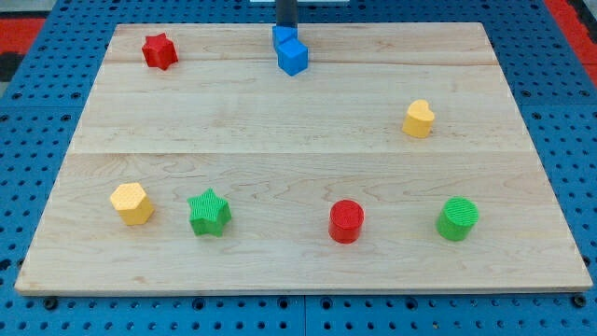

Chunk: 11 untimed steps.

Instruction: Slightly push the blue cube below blue triangle

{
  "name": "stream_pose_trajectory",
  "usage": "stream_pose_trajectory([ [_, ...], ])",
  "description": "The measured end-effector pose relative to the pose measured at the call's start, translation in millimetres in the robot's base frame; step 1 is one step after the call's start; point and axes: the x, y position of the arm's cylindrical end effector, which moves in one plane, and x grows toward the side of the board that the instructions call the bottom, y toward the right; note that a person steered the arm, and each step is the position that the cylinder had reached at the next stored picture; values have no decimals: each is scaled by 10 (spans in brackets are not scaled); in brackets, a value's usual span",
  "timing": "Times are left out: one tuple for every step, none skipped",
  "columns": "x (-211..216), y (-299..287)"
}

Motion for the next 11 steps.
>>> stream_pose_trajectory([
  [154, -2],
  [97, 279],
  [97, 278],
  [97, 268],
  [114, 445],
  [74, 897],
  [331, 936],
  [630, 761],
  [479, 683],
  [410, 575],
  [860, 223],
])
